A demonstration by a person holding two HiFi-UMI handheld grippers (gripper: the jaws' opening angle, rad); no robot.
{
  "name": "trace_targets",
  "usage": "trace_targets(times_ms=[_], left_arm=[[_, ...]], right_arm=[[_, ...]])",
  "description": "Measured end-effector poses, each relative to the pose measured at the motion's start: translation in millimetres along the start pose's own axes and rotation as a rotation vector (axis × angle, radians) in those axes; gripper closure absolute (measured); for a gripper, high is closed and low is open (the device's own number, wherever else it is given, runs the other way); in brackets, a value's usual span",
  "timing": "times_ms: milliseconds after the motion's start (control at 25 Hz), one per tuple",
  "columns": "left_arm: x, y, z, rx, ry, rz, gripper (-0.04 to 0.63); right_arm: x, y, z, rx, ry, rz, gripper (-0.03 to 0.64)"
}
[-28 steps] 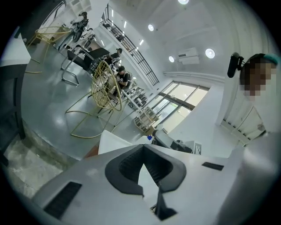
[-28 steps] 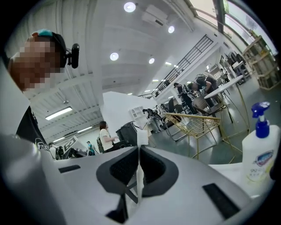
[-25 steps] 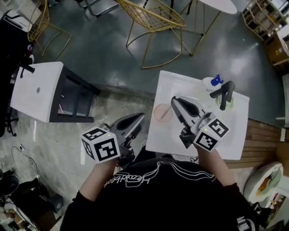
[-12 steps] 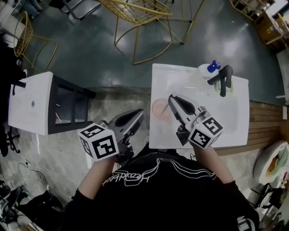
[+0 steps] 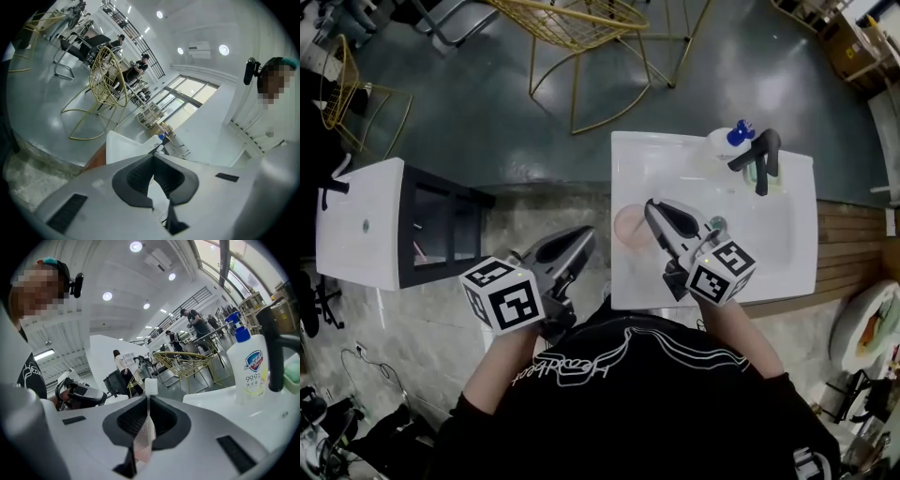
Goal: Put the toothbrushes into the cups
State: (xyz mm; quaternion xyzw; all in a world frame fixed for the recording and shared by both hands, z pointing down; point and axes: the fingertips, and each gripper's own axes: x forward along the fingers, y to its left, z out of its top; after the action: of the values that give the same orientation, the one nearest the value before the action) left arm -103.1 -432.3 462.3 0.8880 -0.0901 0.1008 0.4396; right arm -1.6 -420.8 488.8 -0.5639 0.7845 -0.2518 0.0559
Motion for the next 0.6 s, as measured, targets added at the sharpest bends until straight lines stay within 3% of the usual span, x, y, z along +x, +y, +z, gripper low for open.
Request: trace_targets(times_ms=[600], left_arm=[[-18, 4, -3, -0.013, -0.058, 0.081, 0.589]], right_arm=[[3, -8, -8, 0.112, 0.01, 0.042, 0.573]])
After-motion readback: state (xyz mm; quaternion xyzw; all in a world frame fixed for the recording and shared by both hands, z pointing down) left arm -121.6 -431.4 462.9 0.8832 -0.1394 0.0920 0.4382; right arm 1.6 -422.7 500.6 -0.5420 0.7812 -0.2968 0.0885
